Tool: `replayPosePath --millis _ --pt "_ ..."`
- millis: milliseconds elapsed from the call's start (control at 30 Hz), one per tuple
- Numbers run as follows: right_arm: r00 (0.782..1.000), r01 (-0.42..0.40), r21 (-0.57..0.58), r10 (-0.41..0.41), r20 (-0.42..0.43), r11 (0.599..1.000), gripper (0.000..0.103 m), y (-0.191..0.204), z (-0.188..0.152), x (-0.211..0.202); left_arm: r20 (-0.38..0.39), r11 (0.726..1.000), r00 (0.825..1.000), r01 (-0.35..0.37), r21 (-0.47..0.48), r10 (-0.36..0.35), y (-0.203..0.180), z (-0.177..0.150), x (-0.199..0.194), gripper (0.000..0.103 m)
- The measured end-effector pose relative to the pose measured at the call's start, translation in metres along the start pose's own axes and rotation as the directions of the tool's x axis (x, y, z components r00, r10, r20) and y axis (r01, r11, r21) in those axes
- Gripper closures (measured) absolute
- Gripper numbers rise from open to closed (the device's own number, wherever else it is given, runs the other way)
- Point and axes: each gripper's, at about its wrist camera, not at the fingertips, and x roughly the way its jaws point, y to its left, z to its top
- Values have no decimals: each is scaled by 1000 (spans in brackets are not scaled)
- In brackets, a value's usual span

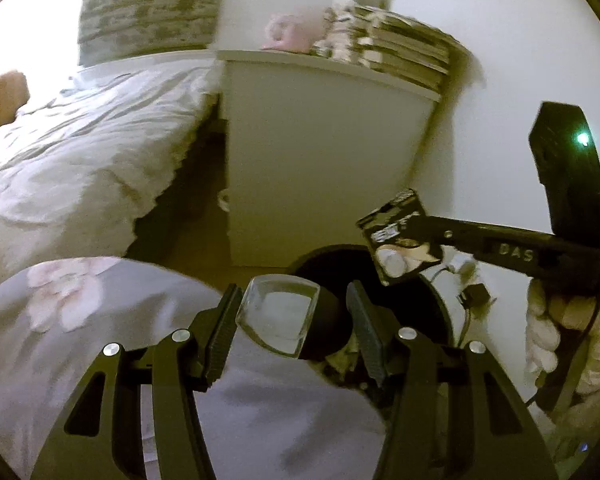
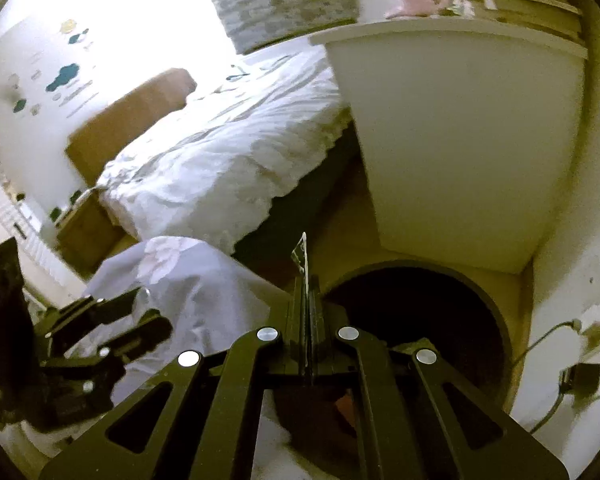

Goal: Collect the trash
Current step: 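Carry both items over the black bin and open both tools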

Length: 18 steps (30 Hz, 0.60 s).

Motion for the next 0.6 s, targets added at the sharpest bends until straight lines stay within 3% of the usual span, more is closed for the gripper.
replayPosePath --millis 267,600 --pt "999 49 50 -48 -7 998 100 -29 -5 5 -39 997 999 38 62 -35 -35 3 31 49" --pt "995 96 112 -92 -43 989 100 -62 -18 19 -86 996 995 55 69 -49 -48 2 59 49"
